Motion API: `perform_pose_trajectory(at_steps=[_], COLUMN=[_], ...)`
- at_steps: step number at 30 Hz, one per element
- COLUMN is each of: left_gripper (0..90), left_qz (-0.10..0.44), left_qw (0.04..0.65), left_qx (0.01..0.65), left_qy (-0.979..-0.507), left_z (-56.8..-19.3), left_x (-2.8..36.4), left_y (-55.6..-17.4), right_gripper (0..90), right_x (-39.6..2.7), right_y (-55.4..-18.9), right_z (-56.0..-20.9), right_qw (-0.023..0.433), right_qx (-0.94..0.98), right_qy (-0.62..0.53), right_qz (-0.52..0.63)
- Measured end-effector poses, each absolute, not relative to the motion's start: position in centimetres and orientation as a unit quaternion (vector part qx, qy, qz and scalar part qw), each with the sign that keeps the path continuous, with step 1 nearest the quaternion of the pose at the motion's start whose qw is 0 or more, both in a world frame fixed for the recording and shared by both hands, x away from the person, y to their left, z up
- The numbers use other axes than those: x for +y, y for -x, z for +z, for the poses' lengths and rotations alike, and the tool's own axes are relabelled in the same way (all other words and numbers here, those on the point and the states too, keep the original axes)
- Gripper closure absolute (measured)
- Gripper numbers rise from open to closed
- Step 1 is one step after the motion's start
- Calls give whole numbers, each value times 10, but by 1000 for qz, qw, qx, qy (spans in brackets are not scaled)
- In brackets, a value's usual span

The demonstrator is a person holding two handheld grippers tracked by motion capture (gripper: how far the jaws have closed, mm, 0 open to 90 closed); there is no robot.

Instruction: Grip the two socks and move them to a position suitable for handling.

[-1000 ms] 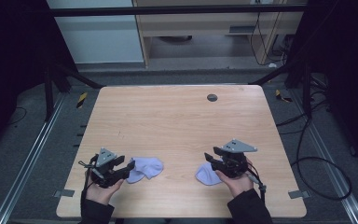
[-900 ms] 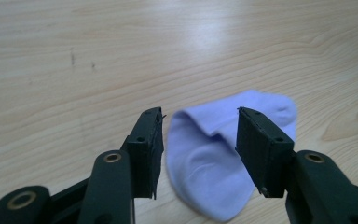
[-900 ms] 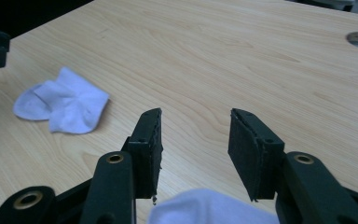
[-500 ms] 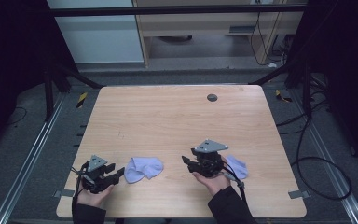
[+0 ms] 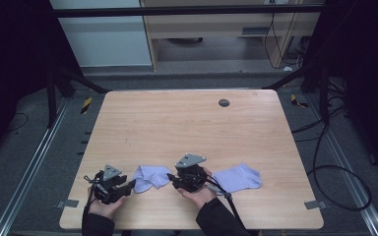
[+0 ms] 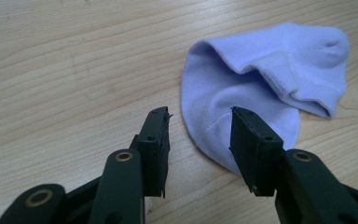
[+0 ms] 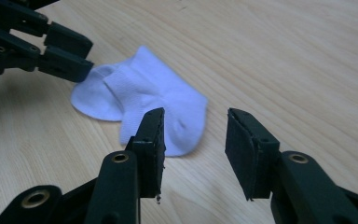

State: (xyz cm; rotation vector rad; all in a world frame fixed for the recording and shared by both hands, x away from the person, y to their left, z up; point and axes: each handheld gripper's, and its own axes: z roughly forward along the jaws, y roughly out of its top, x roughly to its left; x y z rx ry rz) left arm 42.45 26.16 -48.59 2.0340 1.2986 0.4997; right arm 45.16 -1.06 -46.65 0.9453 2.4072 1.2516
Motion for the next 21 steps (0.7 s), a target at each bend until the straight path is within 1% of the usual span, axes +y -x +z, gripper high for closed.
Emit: perform_pose_trajectory(at_steps=[6, 12, 13, 14, 15, 20, 21], left_gripper=[587, 653, 653, 681, 690, 745, 760], left_qz=[191, 185, 184, 182, 181, 177, 176], left_qw=[329, 322, 322, 319, 318, 319, 319], left_qx=[496, 492, 492, 489, 489, 489, 489], left_qy=[-781, -787, -788, -791, -792, -792, -792], left_z=[-488, -491, -491, -492, -492, -493, -493], left_x=[259, 256, 255, 254, 254, 254, 254], left_y=[-426, -427, -427, -428, -428, -429, -429], right_gripper=[599, 604, 610, 625, 632, 641, 665], right_x=[10, 27, 30, 35, 37, 43, 44], right_y=[-452, -452, -451, -451, -452, -451, -451], right_z=[-475, -485, -487, -492, -493, -498, -499], right_qw=[120, 112, 109, 107, 106, 106, 105], right_qx=[840, 851, 853, 857, 859, 865, 867], right_qy=[-315, -307, -305, -303, -301, -295, -294], right_qz=[426, 412, 409, 403, 400, 392, 389])
